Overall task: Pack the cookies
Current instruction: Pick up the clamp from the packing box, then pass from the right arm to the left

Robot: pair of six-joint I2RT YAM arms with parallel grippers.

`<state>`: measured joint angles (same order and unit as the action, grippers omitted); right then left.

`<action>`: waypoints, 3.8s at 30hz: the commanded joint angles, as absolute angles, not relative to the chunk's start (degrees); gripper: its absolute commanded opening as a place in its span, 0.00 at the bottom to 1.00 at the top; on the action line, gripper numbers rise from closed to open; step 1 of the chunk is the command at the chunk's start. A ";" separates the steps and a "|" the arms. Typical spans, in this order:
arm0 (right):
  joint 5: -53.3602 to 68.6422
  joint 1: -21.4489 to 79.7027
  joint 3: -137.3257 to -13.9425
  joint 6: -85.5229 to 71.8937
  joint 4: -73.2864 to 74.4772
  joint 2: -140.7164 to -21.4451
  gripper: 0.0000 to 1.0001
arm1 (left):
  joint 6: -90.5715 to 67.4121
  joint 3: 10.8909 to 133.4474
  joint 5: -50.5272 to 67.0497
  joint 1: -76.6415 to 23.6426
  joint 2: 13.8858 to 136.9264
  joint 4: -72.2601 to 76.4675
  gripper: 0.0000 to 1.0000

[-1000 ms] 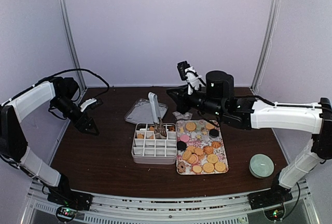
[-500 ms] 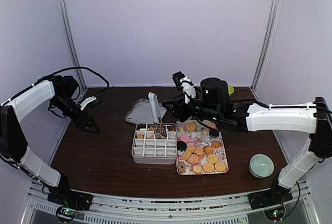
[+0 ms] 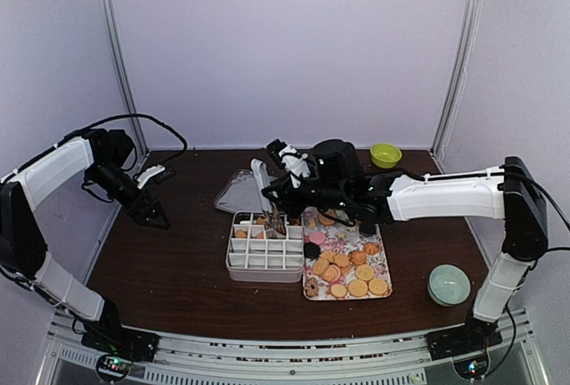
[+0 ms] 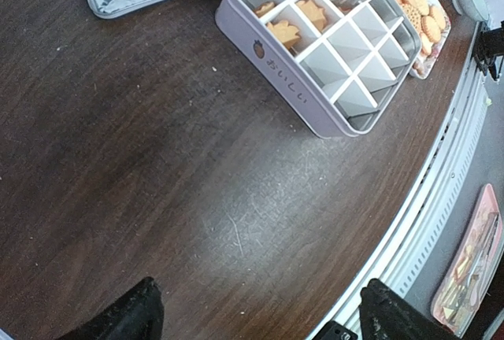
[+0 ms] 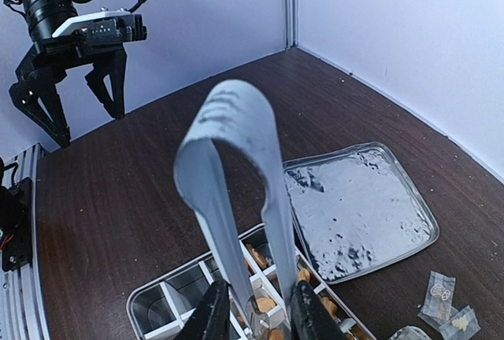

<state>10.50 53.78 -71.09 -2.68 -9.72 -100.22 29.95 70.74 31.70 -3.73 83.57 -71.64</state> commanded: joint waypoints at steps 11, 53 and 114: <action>13.36 51.50 -68.43 -0.97 -9.31 -96.19 0.31 | 30.83 71.69 32.56 -3.32 82.13 -73.20 0.88; 11.78 51.46 -70.85 3.61 -23.29 -103.83 0.00 | 30.87 71.72 35.55 -3.34 83.76 -71.95 0.86; 15.19 58.10 -75.00 -23.99 -46.24 -104.50 0.00 | 43.04 85.12 61.56 -23.68 88.19 -81.22 0.33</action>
